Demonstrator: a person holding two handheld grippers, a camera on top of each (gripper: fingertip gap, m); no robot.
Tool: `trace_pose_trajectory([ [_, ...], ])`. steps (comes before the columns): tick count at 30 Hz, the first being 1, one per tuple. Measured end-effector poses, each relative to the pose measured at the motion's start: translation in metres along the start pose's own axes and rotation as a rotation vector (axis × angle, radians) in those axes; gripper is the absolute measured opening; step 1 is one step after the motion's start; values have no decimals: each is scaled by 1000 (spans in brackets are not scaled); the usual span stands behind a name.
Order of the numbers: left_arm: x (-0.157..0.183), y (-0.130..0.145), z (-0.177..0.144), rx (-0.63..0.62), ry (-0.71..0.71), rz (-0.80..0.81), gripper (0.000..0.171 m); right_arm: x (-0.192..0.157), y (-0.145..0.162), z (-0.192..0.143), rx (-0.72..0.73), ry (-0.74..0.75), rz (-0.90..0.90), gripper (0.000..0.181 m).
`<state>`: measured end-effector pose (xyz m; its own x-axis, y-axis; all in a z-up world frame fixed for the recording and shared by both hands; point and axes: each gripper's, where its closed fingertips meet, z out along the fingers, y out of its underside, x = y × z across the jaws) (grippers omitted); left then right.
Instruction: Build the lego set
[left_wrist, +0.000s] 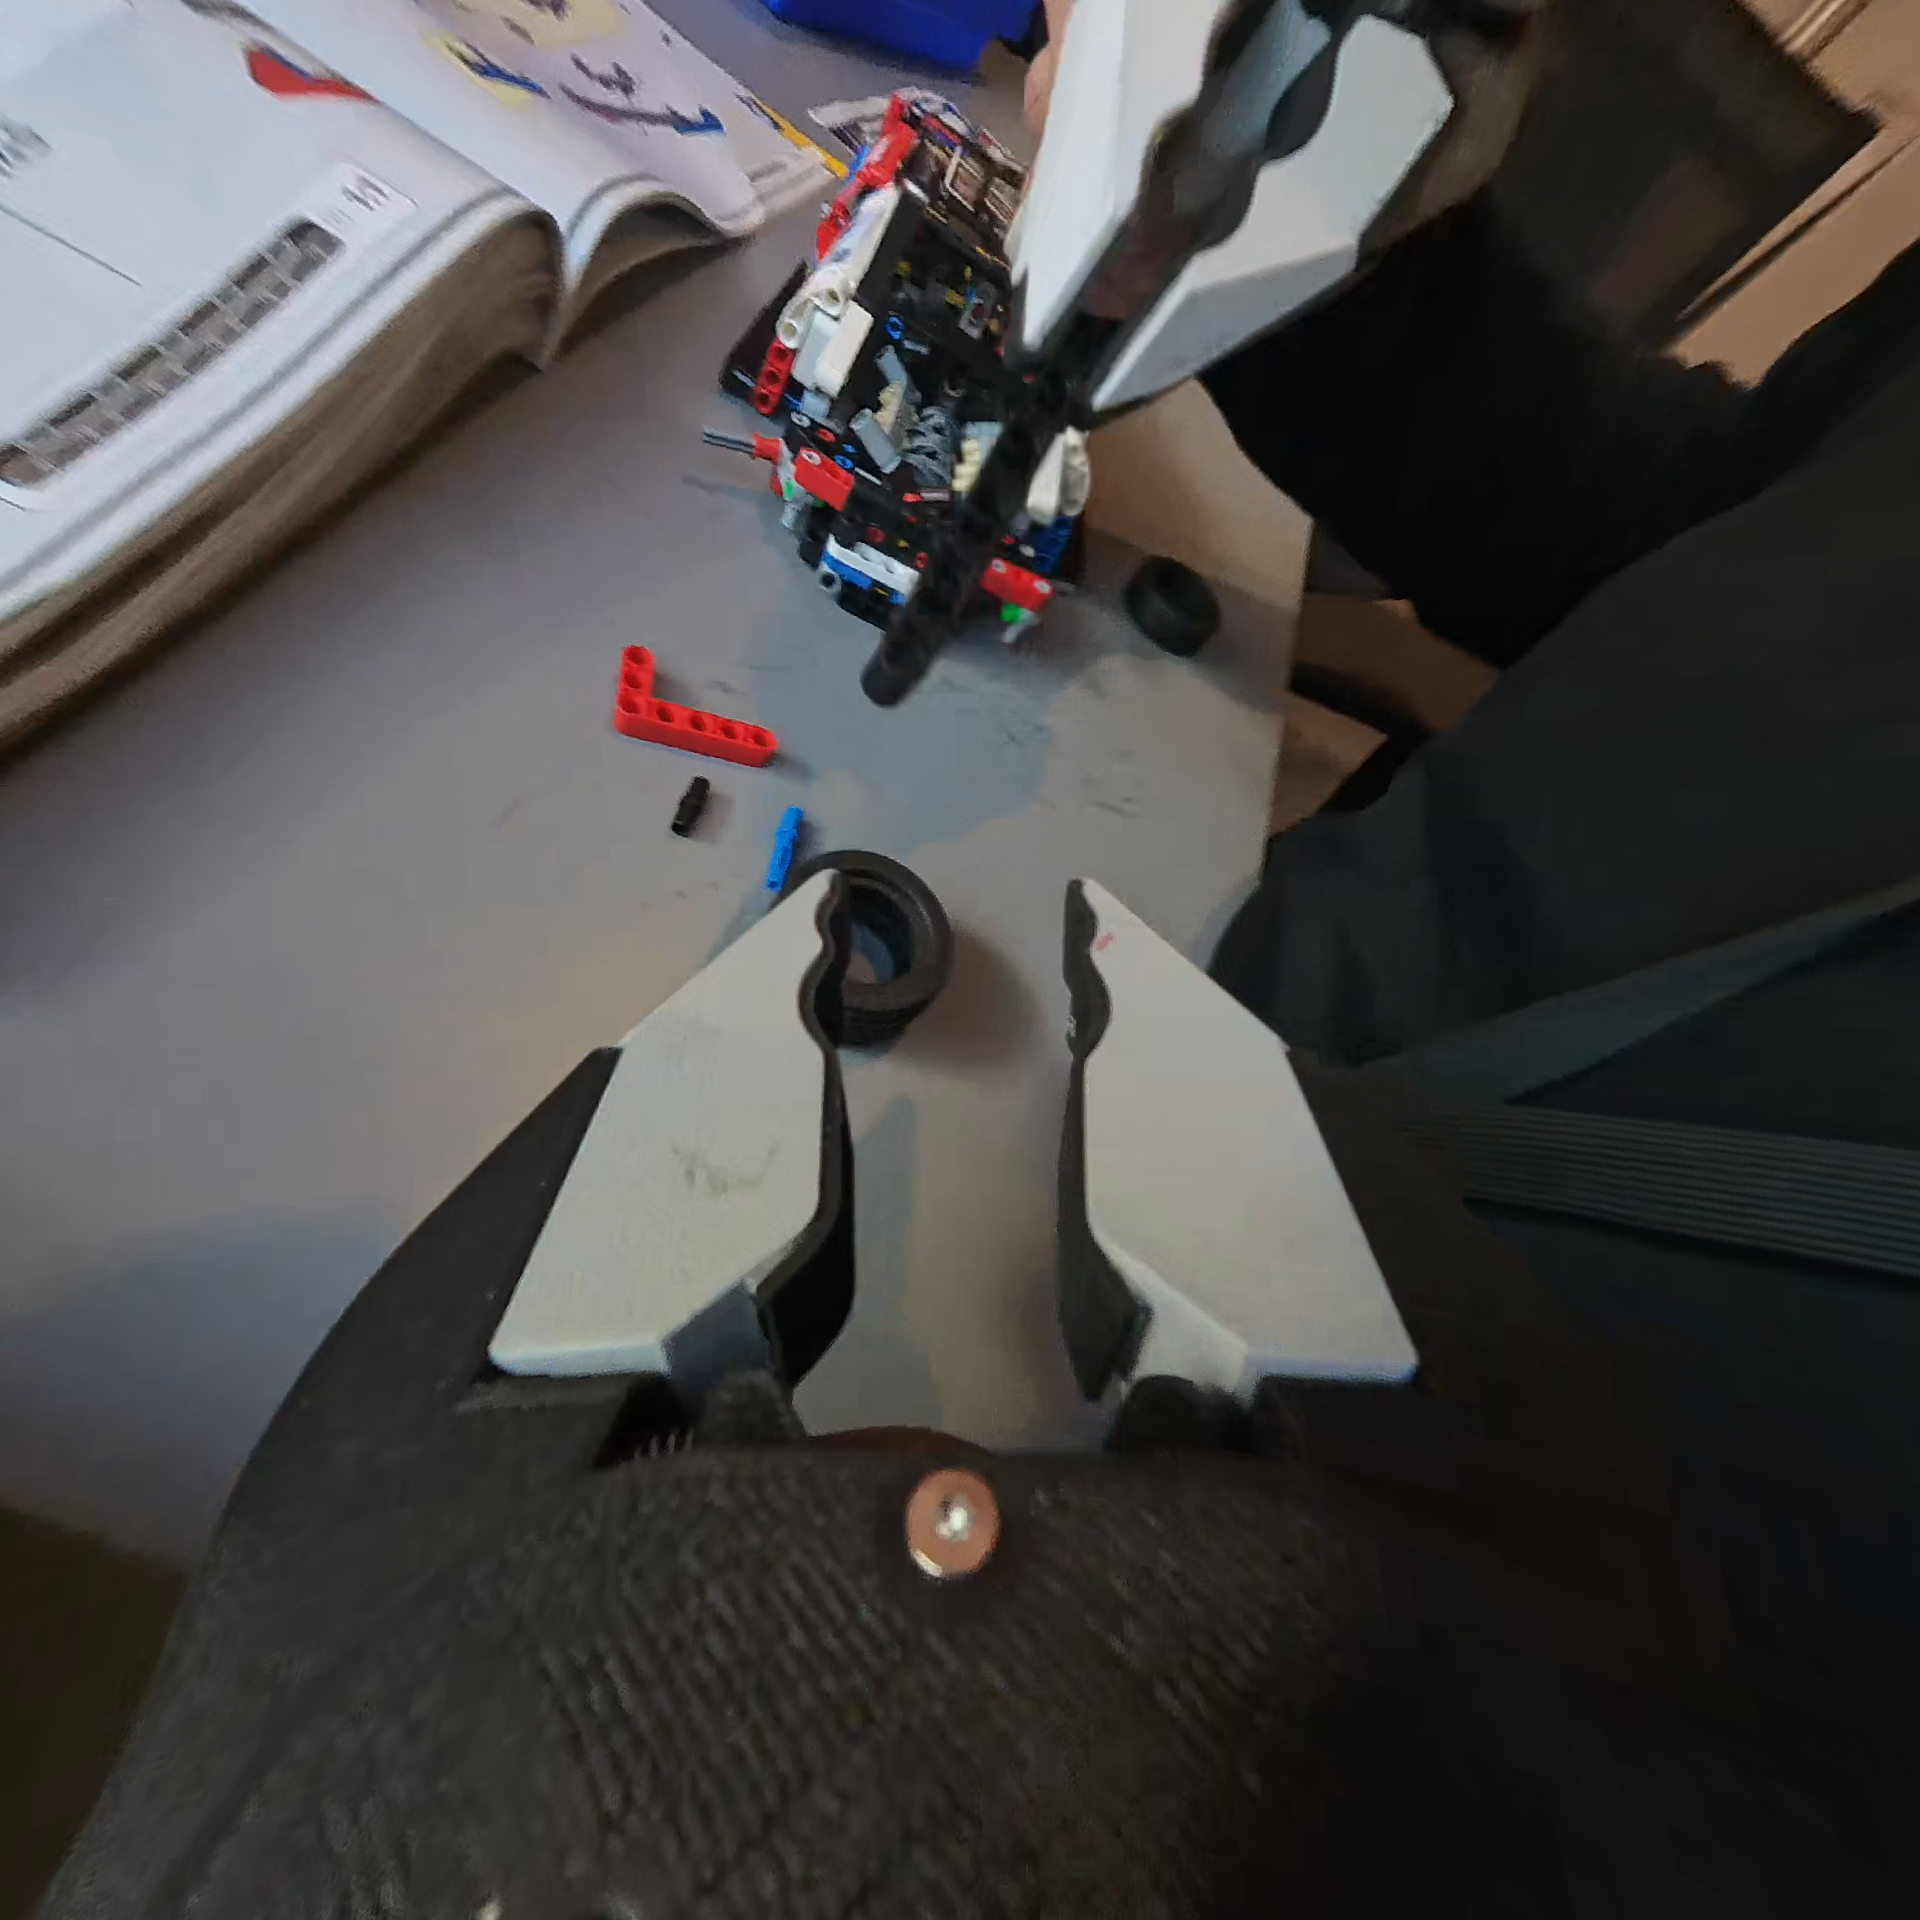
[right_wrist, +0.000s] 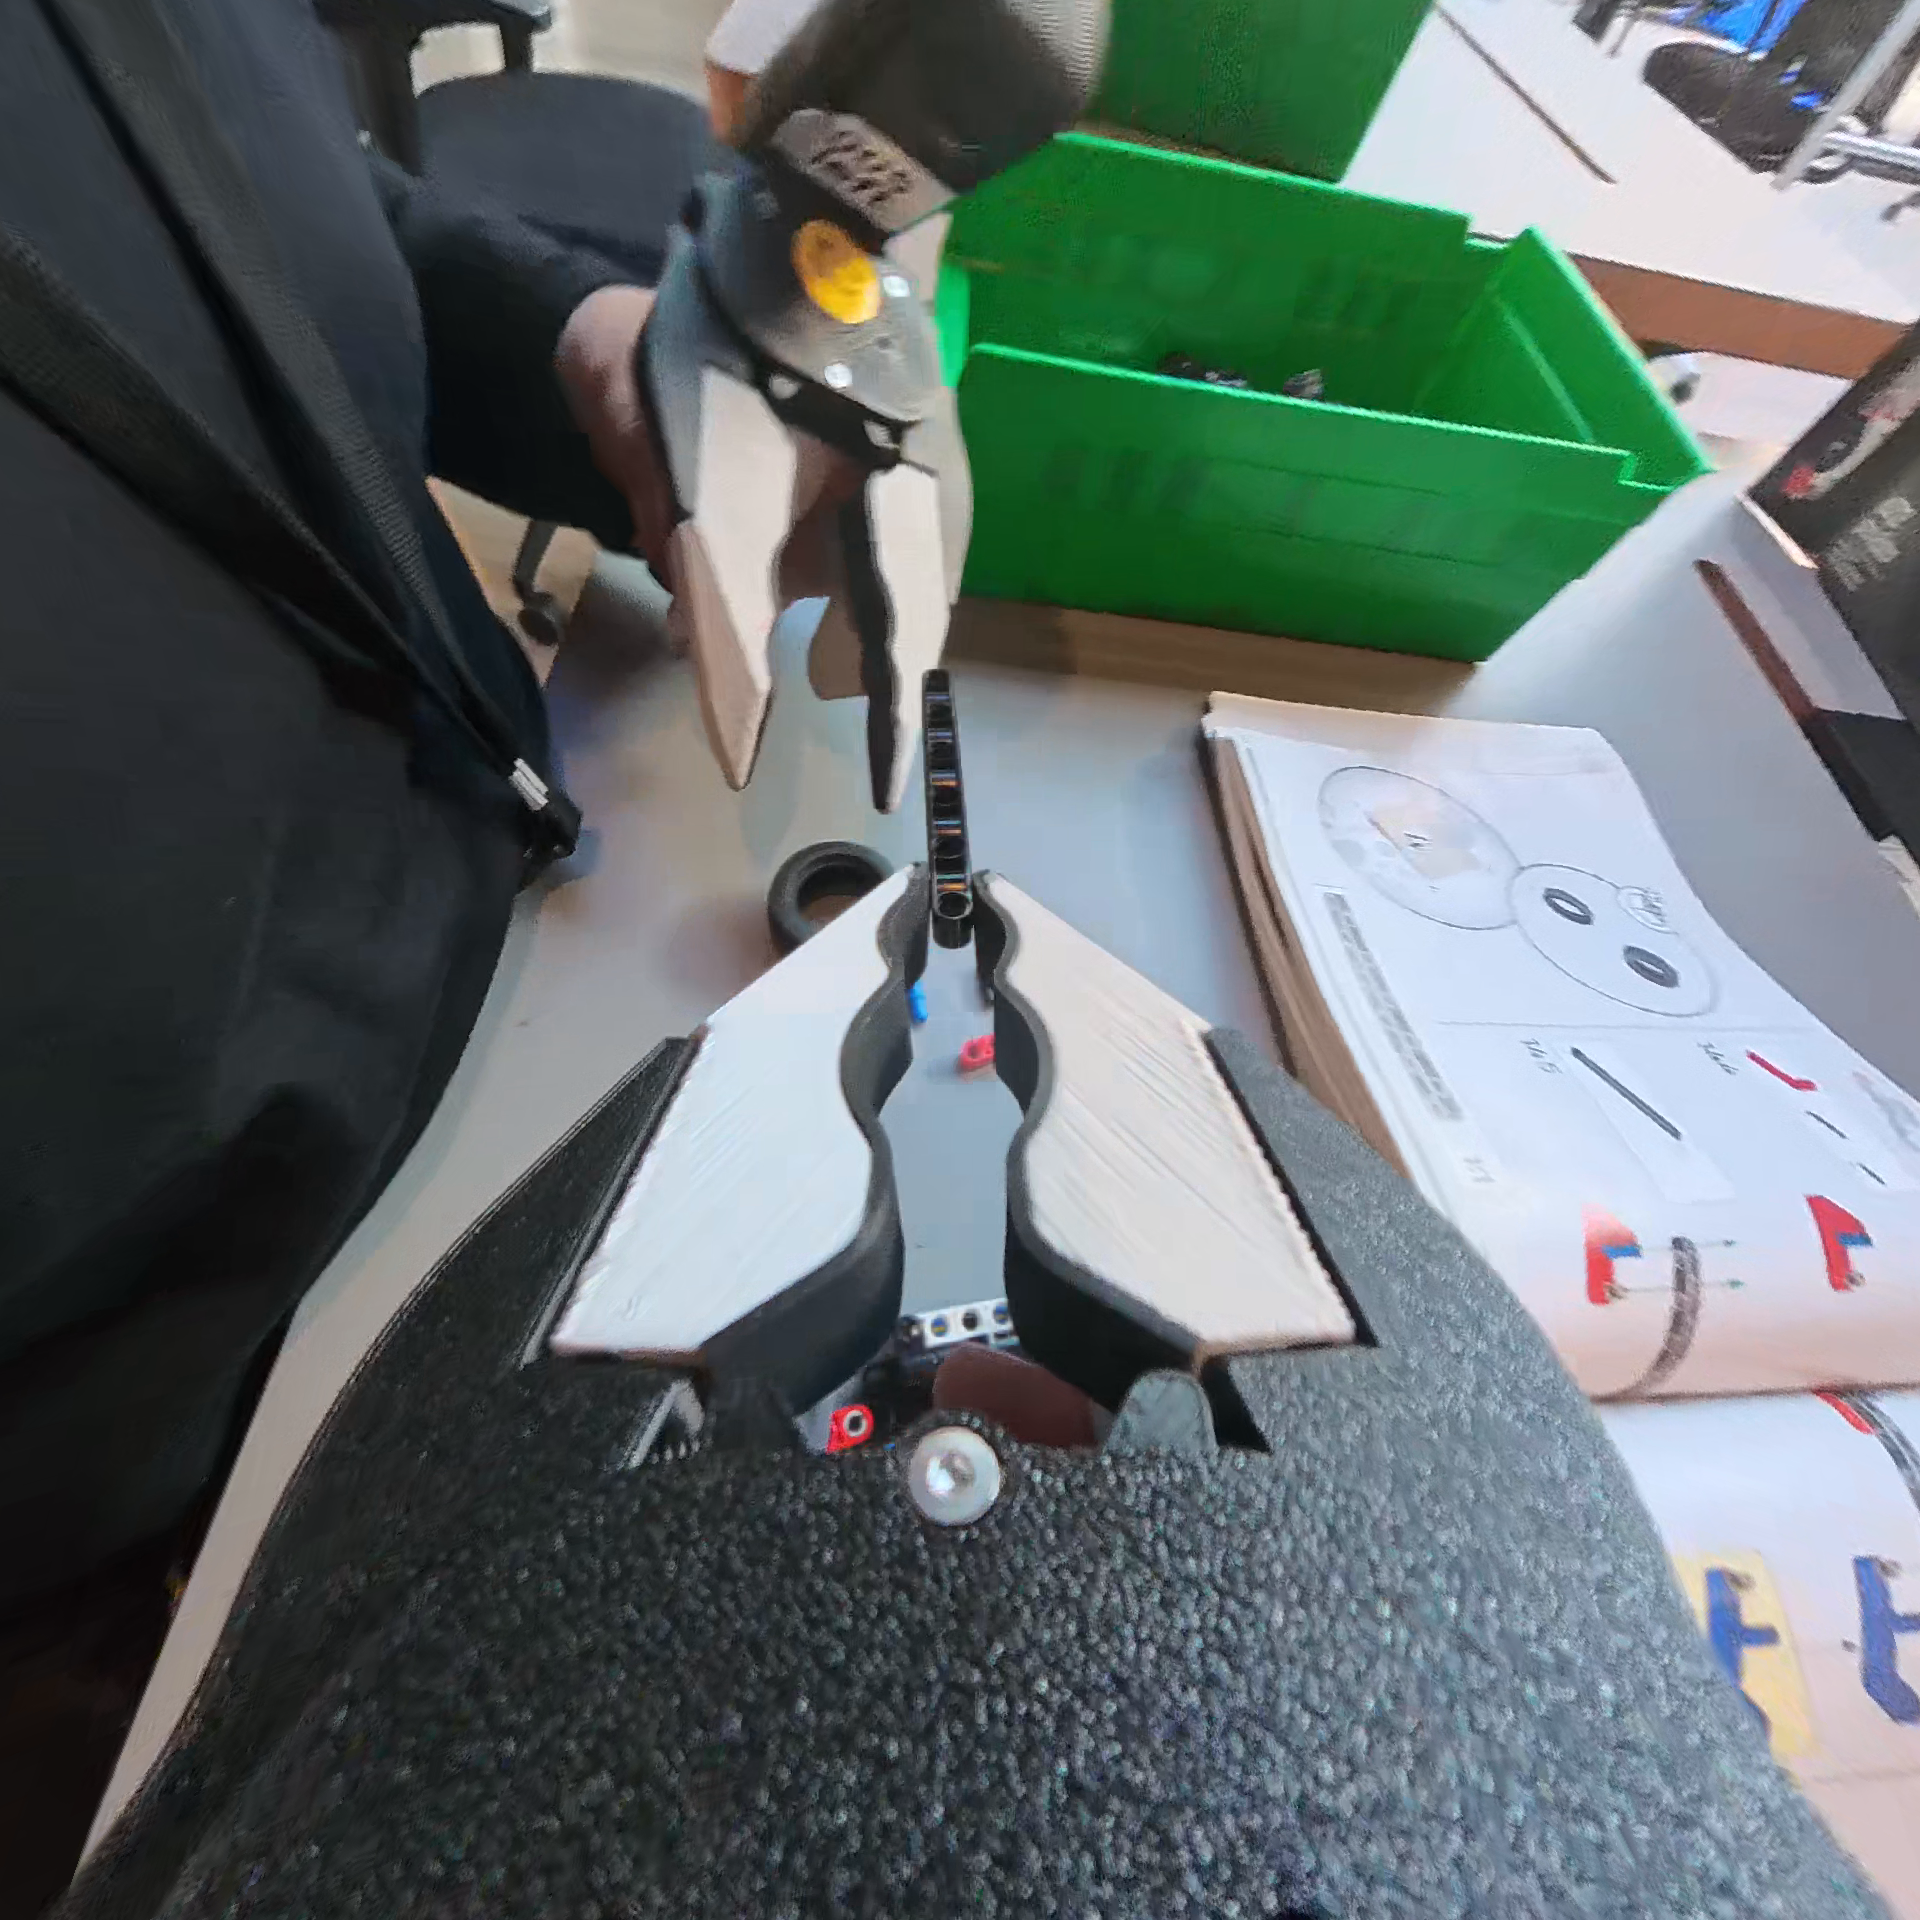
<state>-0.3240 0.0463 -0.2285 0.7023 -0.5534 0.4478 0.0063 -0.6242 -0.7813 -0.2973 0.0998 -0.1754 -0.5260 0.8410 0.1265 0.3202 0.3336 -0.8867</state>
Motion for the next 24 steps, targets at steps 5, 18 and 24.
trace_pose_trajectory([
  [5,-10,-7,5,84,-133,93,39,13,-4,0,15,67,41,7],
  [18,-6,-23,13,142,-37,12,37,-5,-4,4,-66,162,-171,8],
  [24,7,-33,6,213,85,-67,25,-23,-12,15,-129,197,-411,8],
])
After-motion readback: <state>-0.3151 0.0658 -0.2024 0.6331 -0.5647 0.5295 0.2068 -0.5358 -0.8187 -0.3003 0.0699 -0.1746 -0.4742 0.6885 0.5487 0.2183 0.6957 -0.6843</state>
